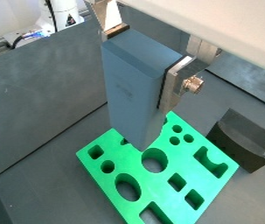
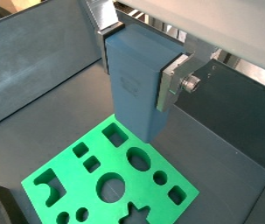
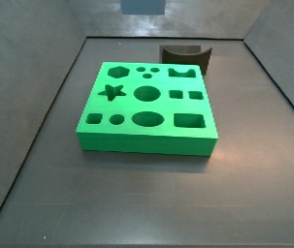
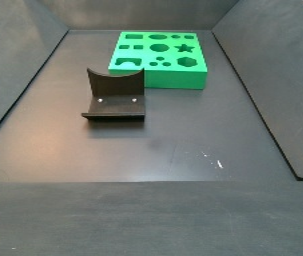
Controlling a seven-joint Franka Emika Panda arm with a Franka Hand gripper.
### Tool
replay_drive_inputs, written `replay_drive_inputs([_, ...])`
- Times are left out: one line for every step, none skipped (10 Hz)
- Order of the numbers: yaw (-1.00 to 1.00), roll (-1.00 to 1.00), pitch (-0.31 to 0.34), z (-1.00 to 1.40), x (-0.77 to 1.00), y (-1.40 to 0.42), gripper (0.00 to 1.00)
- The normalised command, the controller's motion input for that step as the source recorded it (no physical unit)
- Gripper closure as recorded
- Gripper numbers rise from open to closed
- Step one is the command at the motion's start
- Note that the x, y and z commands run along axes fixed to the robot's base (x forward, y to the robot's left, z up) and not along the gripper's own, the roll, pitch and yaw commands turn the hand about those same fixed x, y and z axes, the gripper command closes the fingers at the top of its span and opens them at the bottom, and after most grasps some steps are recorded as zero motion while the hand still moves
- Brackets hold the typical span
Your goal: Insert the rectangle object.
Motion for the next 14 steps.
replay_drive_inputs([-0.03,0.0,-0.184,-0.83,0.95,-0.18,1.0])
replay_drive_inputs([-0.03,-0.01,-0.1,-0.91,1.0,-0.15,1.0])
replay_drive_inputs([-0.02,-0.01,-0.087,-0.91,1.0,-0.14,1.0])
replay_drive_inputs([-0.02,0.0,-0.063,-0.94,1.0,-0.15,1.0])
replay_drive_inputs([-0.01,0.01,-0.031,-0.79,1.0,-0.06,1.0])
replay_drive_inputs([-0.01,0.11,0.0,-0.81,1.0,-0.09,1.0])
replay_drive_inputs([0.0,0.21,0.0,-0.81,0.73,-0.1,1.0])
replay_drive_inputs([0.0,0.17,0.0,-0.68,0.46,-0.08,1.0])
replay_drive_inputs([0.0,0.17,0.0,-0.61,0.34,-0.07,1.0])
replay_drive_inputs([0.0,0.12,0.0,-0.55,0.31,-0.01,1.0])
replay_drive_inputs([0.0,0.08,-0.017,-0.49,0.29,-0.02,1.0])
replay_drive_inputs([0.0,0.04,-0.017,-0.43,0.32,0.0,1.0])
replay_drive_inputs([0.0,0.03,0.0,-0.35,0.25,0.0,1.0])
replay_drive_inputs([0.0,0.06,0.0,-0.33,0.18,0.0,1.0])
